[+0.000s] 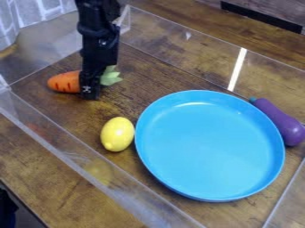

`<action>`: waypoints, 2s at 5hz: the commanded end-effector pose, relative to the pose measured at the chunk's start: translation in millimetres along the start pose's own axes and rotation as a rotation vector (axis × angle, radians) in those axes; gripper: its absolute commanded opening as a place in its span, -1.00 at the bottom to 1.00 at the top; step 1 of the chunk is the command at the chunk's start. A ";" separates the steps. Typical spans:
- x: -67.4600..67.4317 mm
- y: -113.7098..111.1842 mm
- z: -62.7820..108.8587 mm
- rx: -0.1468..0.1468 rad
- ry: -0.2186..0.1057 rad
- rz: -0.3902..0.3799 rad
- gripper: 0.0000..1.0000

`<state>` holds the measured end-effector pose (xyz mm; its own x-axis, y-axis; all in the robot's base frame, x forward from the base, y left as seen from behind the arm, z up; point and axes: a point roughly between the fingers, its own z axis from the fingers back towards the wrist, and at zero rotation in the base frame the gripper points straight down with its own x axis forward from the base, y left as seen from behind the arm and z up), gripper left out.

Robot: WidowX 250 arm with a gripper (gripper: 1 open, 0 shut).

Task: Put the carrot on the blue tray

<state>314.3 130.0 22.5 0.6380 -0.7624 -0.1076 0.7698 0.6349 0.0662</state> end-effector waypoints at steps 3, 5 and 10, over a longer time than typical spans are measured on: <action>-16.7 4.7 57.0 0.068 -0.031 0.150 -1.00; -13.2 -4.4 74.0 0.063 -0.011 0.194 -1.00; 91.7 -82.5 109.8 0.048 -0.038 0.084 -1.00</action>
<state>308.9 -5.4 96.6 0.6990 -0.7071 -0.1072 0.7148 0.6952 0.0753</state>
